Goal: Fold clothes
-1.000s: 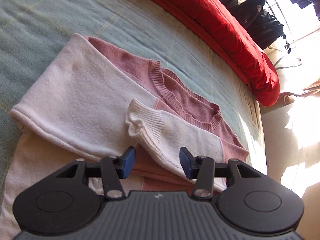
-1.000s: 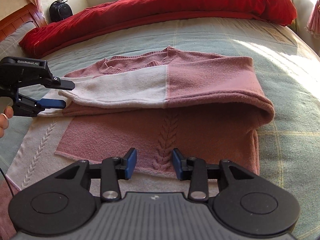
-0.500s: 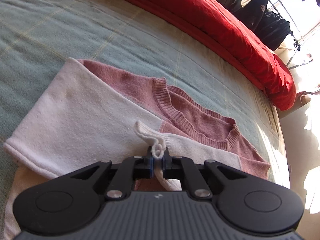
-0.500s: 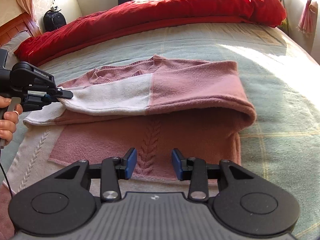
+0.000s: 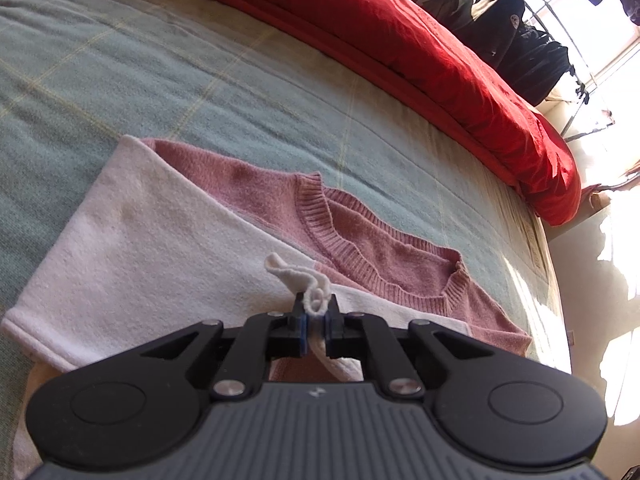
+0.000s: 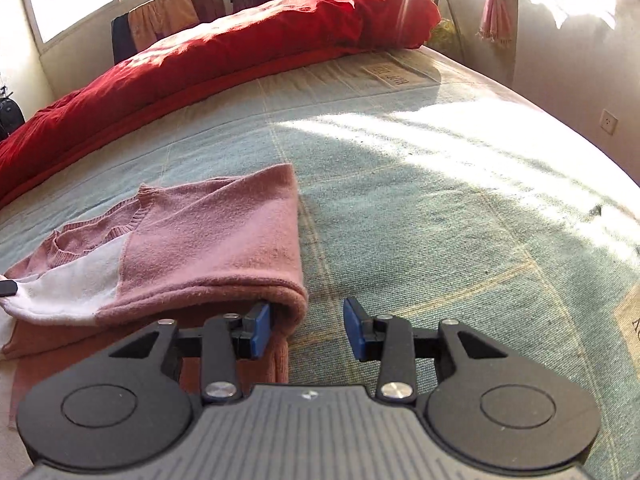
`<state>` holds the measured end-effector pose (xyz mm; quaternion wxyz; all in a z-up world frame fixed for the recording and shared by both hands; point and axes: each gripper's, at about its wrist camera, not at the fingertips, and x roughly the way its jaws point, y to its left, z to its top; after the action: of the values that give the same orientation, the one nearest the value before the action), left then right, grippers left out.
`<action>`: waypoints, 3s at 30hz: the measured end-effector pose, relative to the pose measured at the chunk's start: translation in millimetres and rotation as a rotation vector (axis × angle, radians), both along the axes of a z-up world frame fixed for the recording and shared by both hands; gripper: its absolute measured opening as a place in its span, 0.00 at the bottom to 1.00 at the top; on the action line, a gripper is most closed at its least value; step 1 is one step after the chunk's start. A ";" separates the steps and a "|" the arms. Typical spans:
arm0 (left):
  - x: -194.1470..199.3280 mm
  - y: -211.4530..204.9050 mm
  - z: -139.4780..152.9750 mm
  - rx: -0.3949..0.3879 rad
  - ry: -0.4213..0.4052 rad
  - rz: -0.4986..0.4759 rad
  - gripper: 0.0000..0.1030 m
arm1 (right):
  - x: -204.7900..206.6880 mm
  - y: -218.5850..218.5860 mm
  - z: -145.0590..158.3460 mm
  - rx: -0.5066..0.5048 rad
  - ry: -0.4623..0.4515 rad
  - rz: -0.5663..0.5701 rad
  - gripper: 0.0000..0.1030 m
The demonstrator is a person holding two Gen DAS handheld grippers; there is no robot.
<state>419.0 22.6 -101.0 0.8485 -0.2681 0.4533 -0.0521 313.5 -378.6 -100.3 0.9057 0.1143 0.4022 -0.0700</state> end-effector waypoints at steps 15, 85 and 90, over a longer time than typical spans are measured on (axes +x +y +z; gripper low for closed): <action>-15.7 -0.9 -11.9 0.116 -0.021 -0.061 0.07 | -3.7 10.7 37.1 -0.009 -0.067 0.136 0.16; 107.4 -321.4 -13.3 0.014 0.073 -0.607 0.55 | -1.8 11.4 -17.0 0.075 -0.104 0.176 0.49; 99.8 -310.3 9.4 0.043 0.044 -0.594 0.55 | -0.8 11.9 -8.6 0.082 -0.093 0.194 0.56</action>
<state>518.8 -287.7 -91.7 0.7916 -0.1066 0.5312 -0.2826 312.7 -366.7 -108.9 0.9204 0.1150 0.3716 0.0397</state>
